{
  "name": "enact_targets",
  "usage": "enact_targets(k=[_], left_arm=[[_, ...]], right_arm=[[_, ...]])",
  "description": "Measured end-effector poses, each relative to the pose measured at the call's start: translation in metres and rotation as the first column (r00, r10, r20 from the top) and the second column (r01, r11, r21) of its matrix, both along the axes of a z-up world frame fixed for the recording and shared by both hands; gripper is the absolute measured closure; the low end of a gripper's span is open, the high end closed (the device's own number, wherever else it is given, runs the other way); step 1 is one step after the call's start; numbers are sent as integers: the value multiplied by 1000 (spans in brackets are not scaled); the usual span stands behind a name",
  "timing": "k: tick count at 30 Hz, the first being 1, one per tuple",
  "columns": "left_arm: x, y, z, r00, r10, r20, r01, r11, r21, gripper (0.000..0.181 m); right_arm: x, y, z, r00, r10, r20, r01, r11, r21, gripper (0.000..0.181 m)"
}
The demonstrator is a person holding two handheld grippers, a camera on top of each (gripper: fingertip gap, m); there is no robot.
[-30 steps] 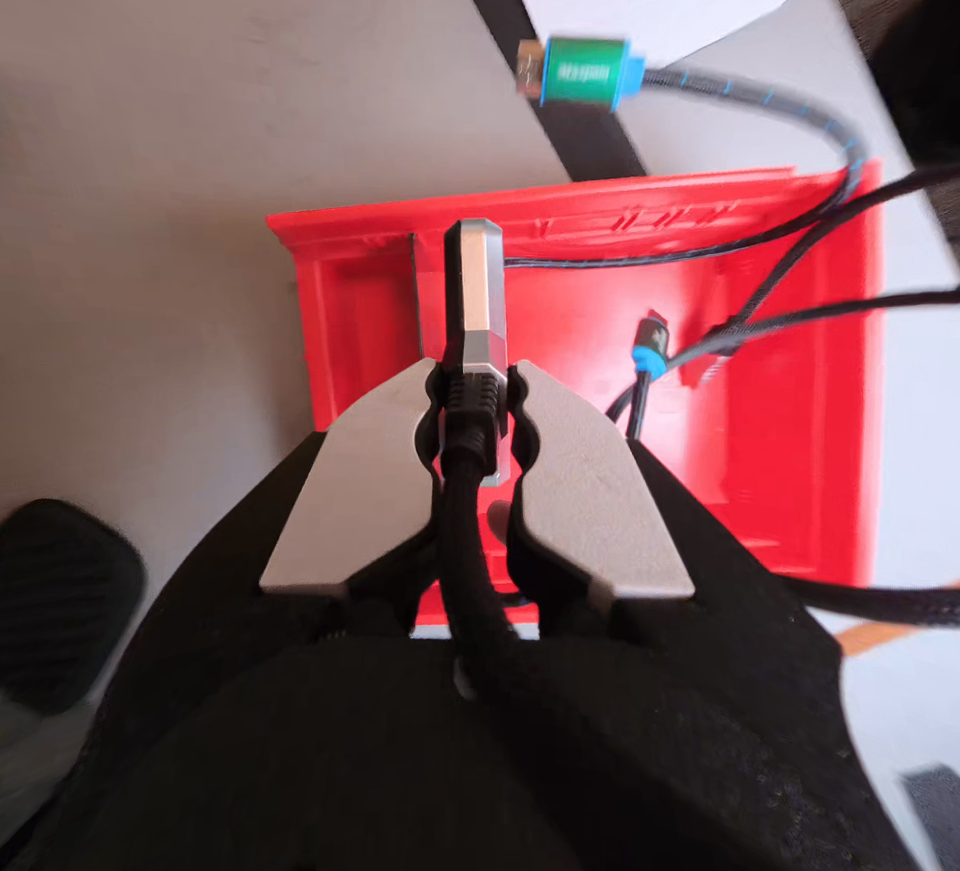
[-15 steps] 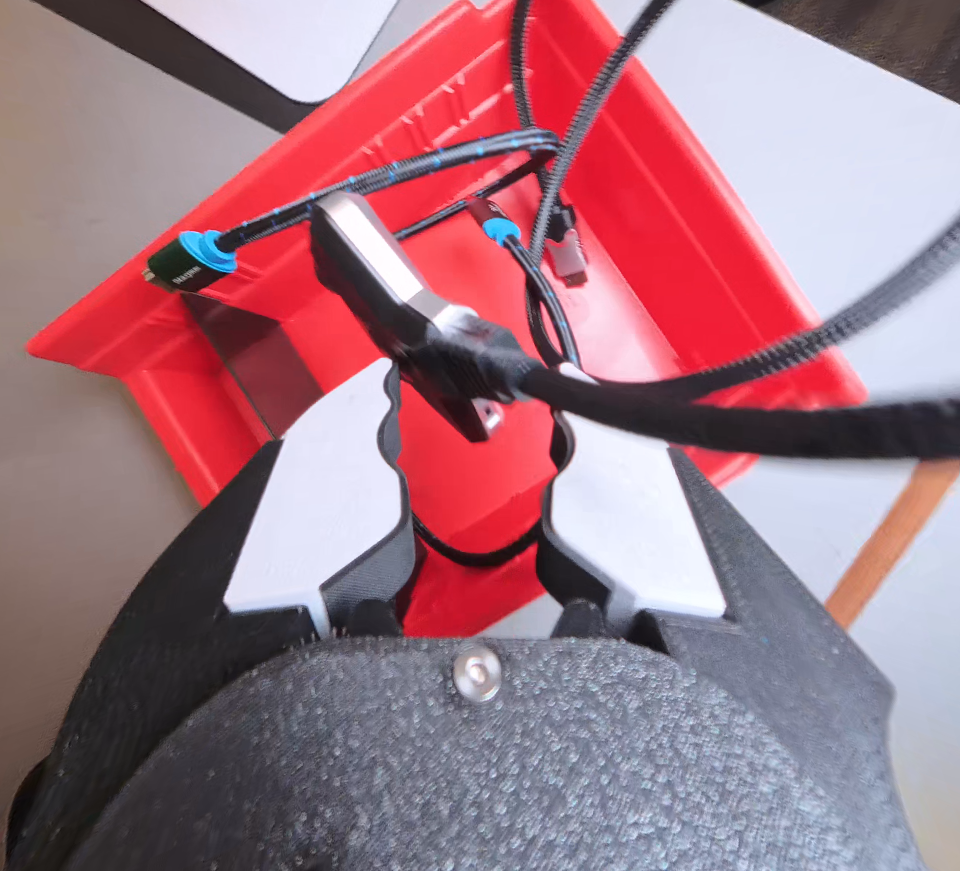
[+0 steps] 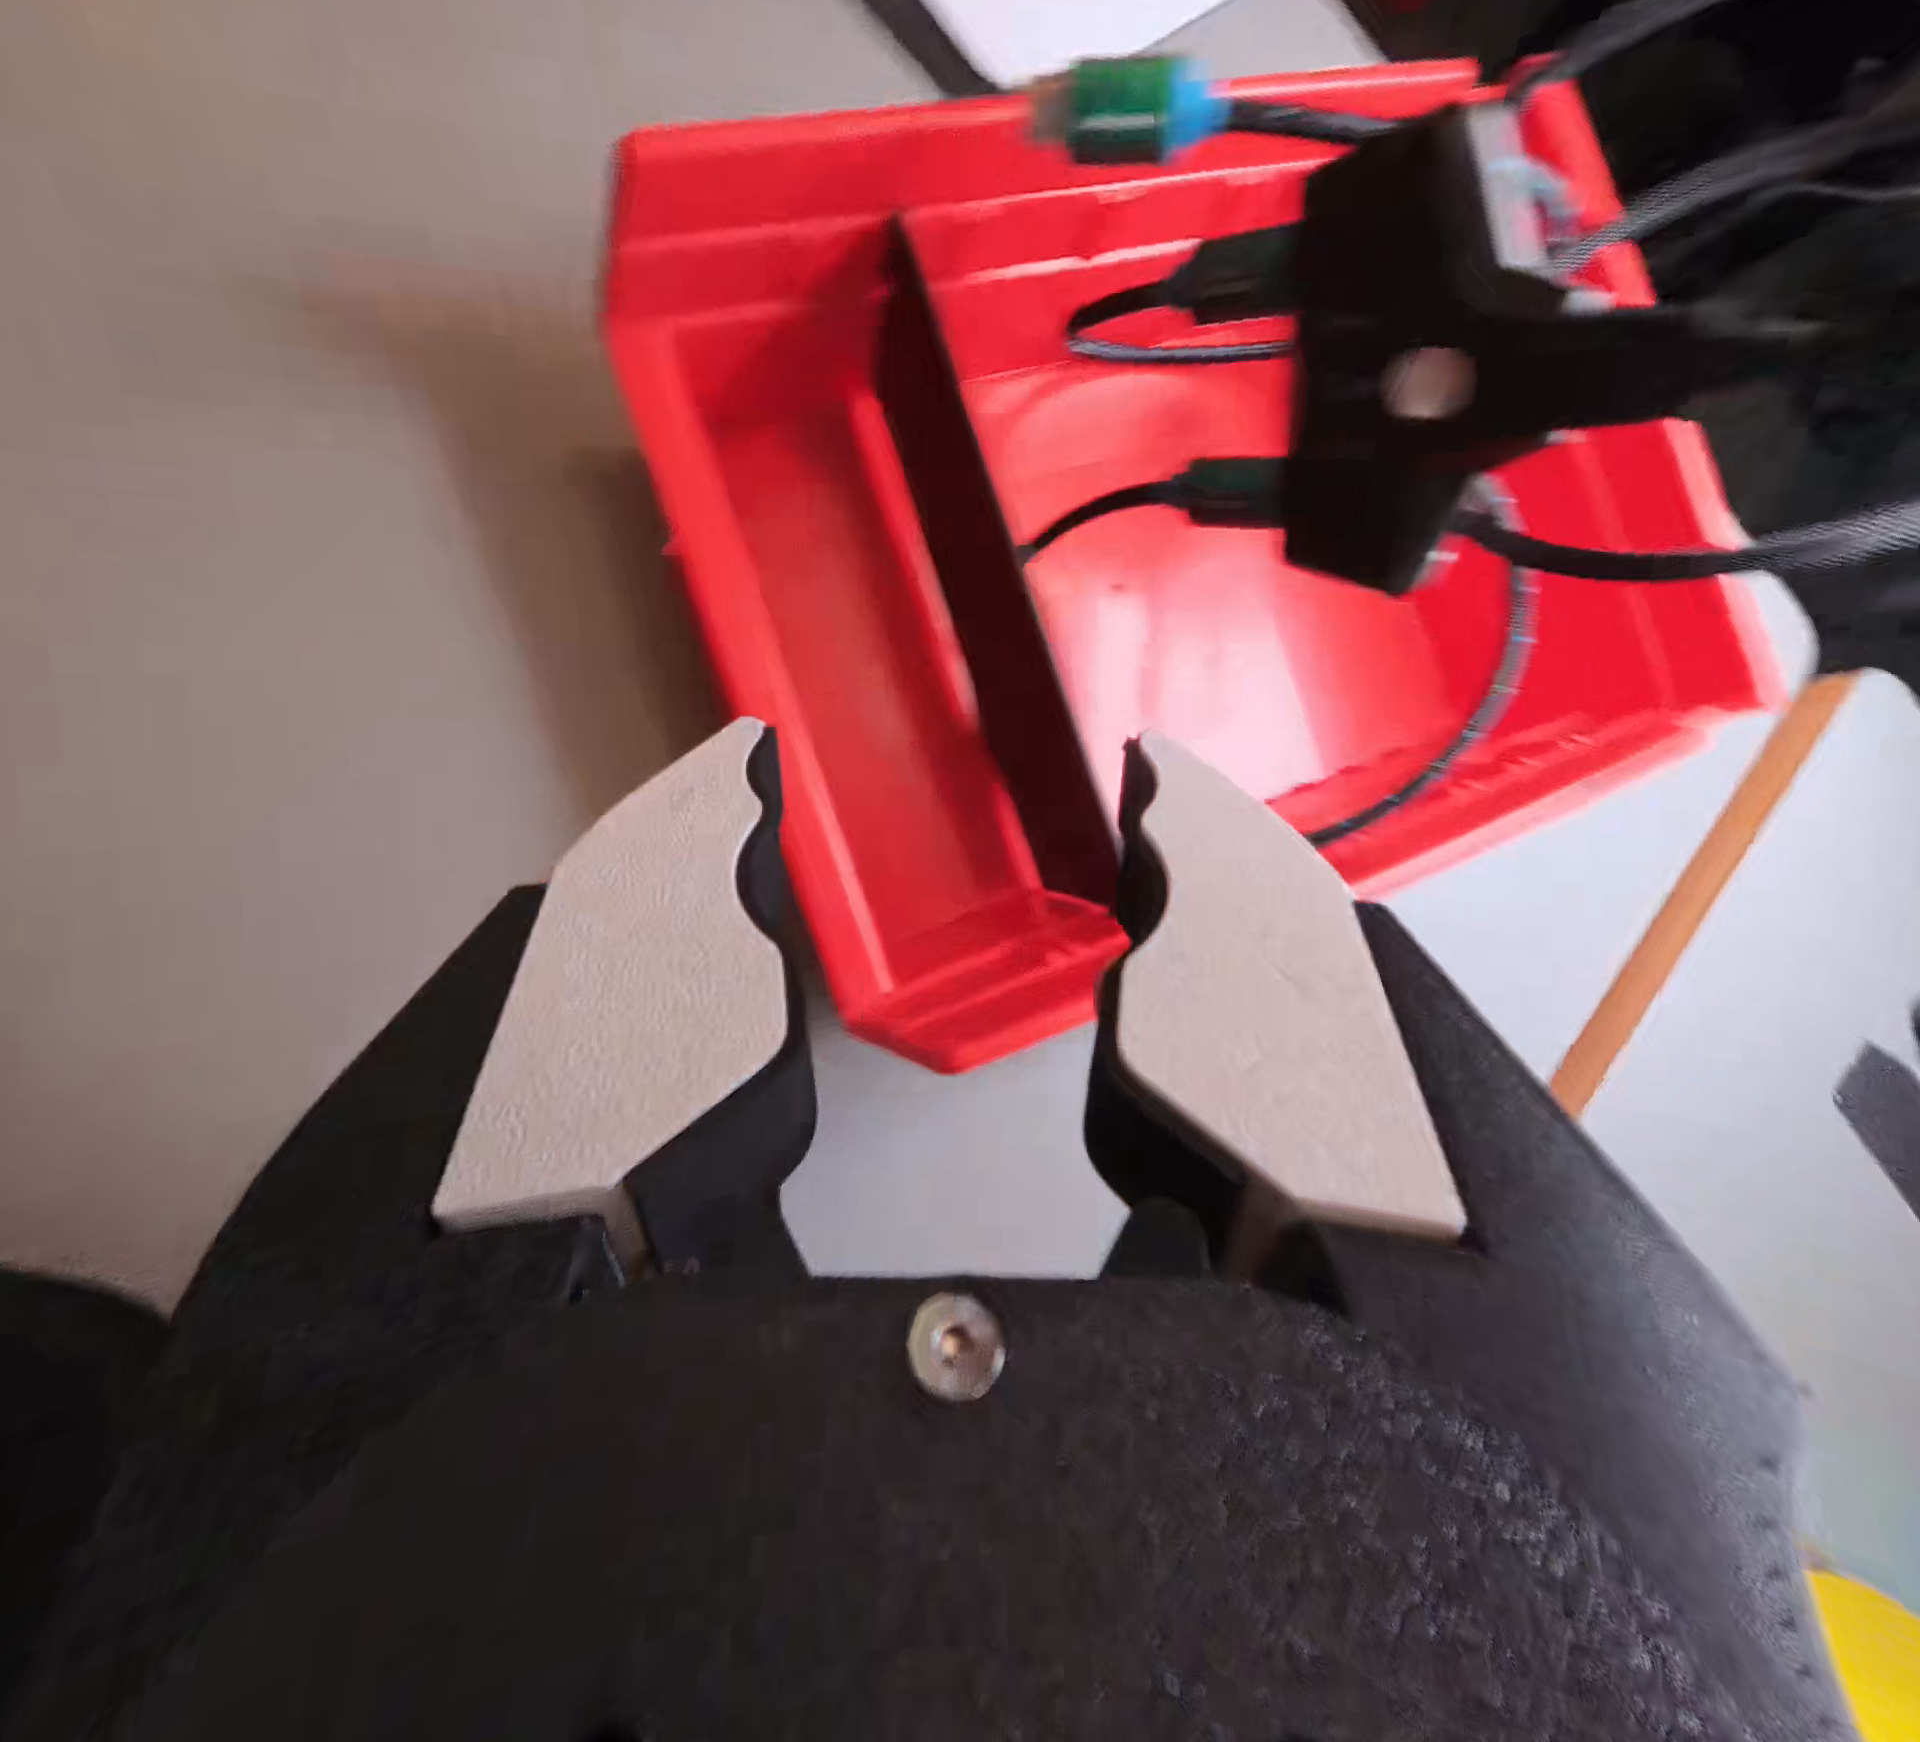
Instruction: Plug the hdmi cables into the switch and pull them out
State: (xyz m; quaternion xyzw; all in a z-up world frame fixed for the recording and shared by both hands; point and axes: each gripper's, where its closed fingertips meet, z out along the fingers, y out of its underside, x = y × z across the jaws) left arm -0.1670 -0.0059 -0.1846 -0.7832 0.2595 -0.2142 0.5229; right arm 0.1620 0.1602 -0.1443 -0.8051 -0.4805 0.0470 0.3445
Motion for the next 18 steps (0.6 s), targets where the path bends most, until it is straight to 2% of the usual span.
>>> enact_targets(k=[2,4,7,10,13,15,18], left_arm=[[-24,9,3,995,56,-86,-57,998,-4,140],[-51,15,4,975,110,-191,-116,993,-19,137],[-90,18,-7,929,151,-338,-189,978,-83,132],[-113,14,-26,886,147,-439,-230,963,-142,130],[-127,10,-41,836,143,-529,-255,956,-144,128],[-135,10,-43,801,160,-577,-273,955,-113,129],[-139,12,-44,798,180,-576,-281,955,-91,130]], right_arm=[[-20,-22,-26,993,82,85,-79,996,-40,120],[-32,-30,-50,973,136,187,-129,990,-47,119],[-43,-28,-84,939,180,294,-166,984,-71,119],[-51,-16,-108,907,199,371,-184,980,-76,120],[-60,-7,-123,889,220,402,-206,975,-78,132],[-61,3,-121,867,224,446,-242,970,-15,153],[-67,-1,-121,855,294,427,-319,948,-14,153]])
